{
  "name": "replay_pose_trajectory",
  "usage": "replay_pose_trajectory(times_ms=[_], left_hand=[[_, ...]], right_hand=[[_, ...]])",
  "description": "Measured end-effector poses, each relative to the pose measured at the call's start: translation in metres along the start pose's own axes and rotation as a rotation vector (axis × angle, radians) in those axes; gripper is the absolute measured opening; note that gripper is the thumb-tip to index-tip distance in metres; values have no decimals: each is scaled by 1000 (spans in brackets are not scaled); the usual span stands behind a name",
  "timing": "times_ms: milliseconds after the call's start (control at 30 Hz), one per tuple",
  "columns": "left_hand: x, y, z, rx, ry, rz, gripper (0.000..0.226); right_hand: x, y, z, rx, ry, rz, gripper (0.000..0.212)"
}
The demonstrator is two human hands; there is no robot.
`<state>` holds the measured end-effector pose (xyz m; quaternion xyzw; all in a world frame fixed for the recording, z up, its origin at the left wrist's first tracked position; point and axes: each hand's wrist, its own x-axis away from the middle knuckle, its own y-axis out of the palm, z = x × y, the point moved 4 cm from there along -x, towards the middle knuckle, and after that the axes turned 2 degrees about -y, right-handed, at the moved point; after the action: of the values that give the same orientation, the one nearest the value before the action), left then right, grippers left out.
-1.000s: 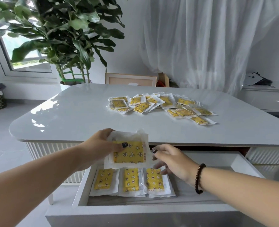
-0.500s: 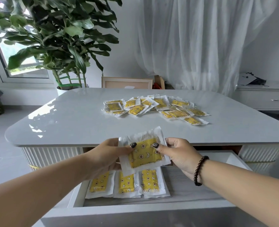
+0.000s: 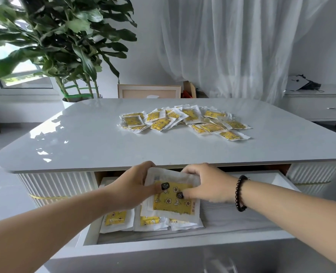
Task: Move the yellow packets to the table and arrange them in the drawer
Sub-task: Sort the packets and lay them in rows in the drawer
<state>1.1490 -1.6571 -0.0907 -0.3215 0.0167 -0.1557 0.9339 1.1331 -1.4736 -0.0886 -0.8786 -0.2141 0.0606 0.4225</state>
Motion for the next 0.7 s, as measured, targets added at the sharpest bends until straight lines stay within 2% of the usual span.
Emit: replay_pose_trajectory(times_ms=[133, 233, 300, 500, 700], left_hand=[[-3, 3, -7, 71, -14, 9, 21], [-8, 1, -15, 193, -86, -6, 27], [-11, 2, -21, 223, -123, -27, 26], [-18, 19, -35, 205, -153, -88, 23], [-32, 32, -49, 214, -193, -77, 21]], right_hand=[[-6, 4, 4, -22, -27, -24, 19], [-11, 2, 14, -210, 51, -16, 15], [-13, 5, 20, -250, 87, -39, 14], [-14, 26, 19, -122, 33, -138, 36], [-21, 23, 43, 57, 138, -115, 30]])
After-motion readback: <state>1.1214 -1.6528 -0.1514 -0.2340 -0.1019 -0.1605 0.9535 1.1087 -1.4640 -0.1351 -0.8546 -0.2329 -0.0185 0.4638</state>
